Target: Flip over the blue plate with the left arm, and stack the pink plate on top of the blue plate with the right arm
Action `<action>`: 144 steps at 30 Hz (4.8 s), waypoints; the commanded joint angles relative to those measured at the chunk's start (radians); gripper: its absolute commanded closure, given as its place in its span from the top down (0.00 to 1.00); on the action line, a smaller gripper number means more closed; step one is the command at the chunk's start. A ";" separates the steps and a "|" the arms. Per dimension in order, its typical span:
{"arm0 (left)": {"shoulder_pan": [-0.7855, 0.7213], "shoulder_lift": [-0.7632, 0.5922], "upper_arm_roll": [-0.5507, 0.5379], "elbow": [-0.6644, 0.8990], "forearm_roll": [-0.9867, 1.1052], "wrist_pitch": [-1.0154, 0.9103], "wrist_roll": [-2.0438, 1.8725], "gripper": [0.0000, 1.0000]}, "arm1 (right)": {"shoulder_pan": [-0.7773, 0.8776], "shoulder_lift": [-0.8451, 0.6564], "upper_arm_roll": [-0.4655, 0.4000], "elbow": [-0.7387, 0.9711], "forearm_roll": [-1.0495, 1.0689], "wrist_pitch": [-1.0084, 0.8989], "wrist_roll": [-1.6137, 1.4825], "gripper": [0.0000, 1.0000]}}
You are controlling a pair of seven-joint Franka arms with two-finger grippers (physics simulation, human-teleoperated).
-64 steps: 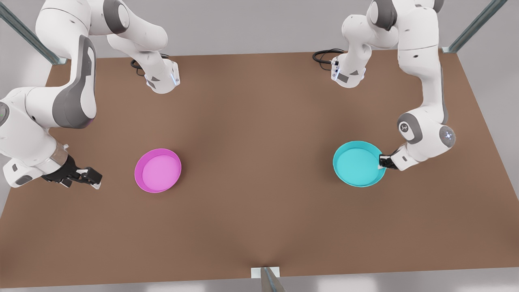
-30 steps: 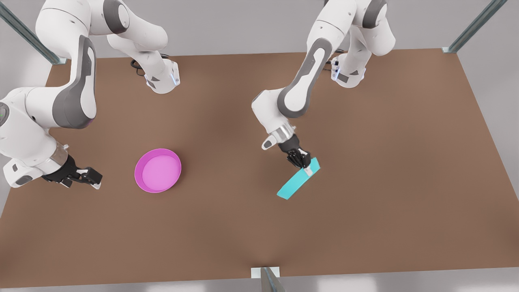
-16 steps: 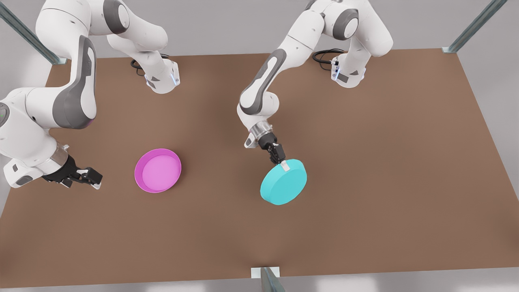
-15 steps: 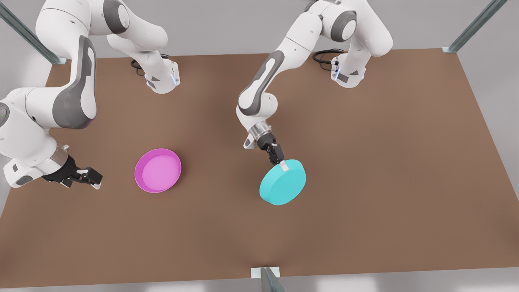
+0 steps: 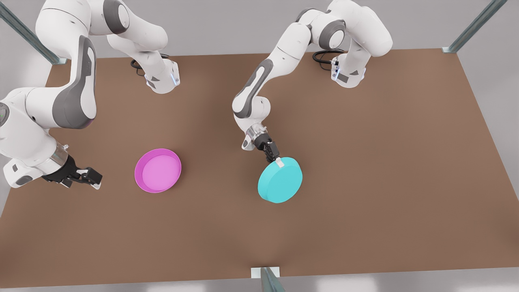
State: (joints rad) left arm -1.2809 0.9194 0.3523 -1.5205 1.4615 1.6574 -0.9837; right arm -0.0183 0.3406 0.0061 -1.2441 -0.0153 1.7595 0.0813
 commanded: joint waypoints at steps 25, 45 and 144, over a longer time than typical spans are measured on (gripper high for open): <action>0.271 -0.088 -0.173 0.626 -1.509 -0.057 -0.132 1.00 | -0.011 -0.003 -0.008 0.002 0.002 -0.072 -0.003 1.00; 1.177 -0.643 -0.460 0.289 -1.314 -0.298 0.859 1.00 | -0.305 -0.028 -0.021 -0.638 0.330 0.149 -0.813 1.00; 1.173 -0.636 -0.434 0.280 -1.279 -0.288 0.847 1.00 | 0.219 0.090 0.014 -0.765 0.765 0.497 -0.606 0.21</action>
State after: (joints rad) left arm -0.1073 0.2839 -0.0813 -1.2410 0.1820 1.3698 -0.1365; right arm 0.2294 0.4310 0.0200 -2.0081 0.7571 2.2710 -0.4958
